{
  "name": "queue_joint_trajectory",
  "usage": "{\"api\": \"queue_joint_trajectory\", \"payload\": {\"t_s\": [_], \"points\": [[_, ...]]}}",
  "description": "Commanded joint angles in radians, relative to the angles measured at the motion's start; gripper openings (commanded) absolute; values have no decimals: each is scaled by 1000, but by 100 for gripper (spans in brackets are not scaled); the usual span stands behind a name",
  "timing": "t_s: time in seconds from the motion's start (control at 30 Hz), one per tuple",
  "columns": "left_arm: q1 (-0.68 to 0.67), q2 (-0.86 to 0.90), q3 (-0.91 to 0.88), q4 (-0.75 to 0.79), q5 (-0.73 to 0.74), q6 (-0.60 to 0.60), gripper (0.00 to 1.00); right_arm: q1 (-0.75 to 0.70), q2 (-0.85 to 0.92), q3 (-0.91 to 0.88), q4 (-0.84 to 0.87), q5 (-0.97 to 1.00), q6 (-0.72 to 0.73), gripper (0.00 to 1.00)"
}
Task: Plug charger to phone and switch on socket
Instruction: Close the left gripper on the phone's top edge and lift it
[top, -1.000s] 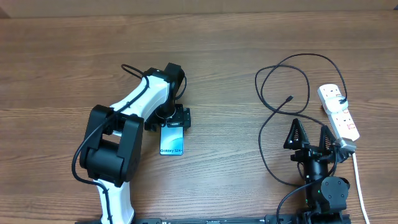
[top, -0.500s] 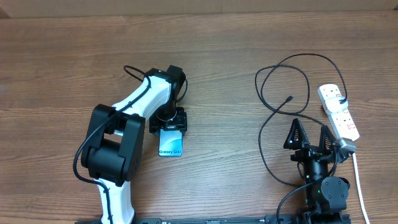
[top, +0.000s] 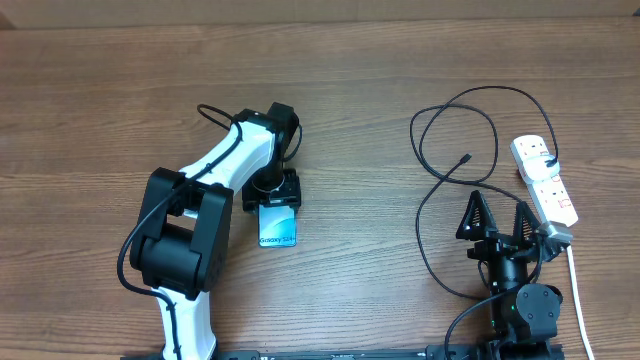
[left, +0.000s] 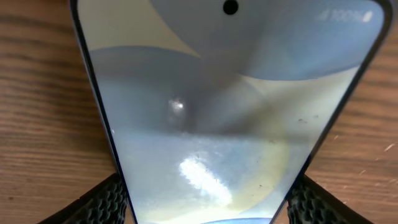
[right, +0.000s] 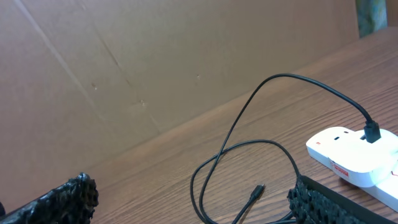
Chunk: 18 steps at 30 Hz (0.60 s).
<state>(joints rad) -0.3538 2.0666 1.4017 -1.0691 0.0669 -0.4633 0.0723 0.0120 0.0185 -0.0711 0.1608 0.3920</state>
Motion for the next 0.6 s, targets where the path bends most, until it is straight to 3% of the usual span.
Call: {"api": "queue_joint_trajectory", "payload": {"t_s": [0.0, 0.07, 0.57], "points": [[-6, 38, 51, 19, 26, -17, 56, -3, -9, -11, 5, -2, -4, 100], [-6, 38, 95, -8, 31, -17, 52, -3, -9, -11, 5, -2, -4, 100], [-6, 38, 261, -172, 58, -16, 51, -3, -9, -11, 5, -2, -4, 100]]}}
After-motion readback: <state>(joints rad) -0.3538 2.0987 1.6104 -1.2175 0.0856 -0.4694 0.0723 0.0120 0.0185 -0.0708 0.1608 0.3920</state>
